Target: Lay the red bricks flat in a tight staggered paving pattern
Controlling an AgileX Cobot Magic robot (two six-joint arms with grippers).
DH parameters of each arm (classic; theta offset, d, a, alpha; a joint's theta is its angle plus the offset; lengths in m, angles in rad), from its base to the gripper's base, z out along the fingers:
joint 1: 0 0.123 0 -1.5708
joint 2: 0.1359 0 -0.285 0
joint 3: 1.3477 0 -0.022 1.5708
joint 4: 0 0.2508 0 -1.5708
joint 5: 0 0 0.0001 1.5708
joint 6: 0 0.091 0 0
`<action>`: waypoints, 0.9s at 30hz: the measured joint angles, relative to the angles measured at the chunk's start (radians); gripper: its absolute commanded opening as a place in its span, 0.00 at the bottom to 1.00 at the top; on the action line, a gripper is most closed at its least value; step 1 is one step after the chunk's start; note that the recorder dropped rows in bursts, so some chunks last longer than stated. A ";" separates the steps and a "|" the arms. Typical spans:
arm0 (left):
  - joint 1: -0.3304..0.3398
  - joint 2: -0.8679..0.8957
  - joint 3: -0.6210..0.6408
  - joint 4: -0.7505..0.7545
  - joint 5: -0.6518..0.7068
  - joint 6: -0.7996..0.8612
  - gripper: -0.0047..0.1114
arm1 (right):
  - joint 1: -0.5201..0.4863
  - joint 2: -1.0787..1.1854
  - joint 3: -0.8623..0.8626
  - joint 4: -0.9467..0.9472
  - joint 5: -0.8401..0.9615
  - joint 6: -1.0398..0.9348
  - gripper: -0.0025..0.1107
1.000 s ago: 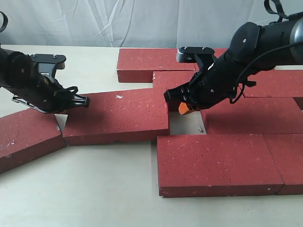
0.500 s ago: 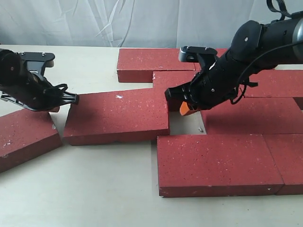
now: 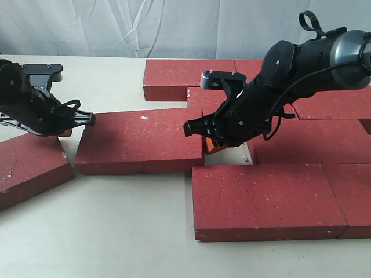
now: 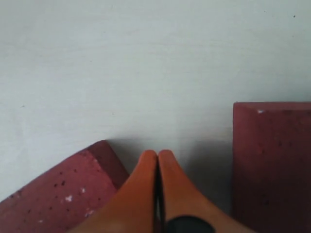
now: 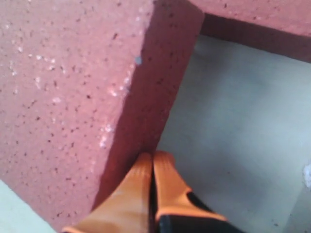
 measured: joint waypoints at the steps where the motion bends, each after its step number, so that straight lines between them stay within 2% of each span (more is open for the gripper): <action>1: 0.000 0.000 0.000 0.000 0.000 0.000 0.04 | 0.002 0.000 0.000 0.001 -0.002 0.000 0.02; 16: 0.004 0.000 0.000 0.011 -0.006 0.000 0.04 | -0.003 -0.029 0.000 -0.044 -0.038 0.013 0.02; 24: 0.033 0.020 -0.002 0.029 -0.020 0.000 0.04 | -0.039 -0.033 0.000 -0.054 -0.042 0.042 0.02; 27: 0.077 0.020 -0.002 0.035 -0.004 0.000 0.04 | -0.039 -0.033 0.000 -0.054 -0.027 0.042 0.02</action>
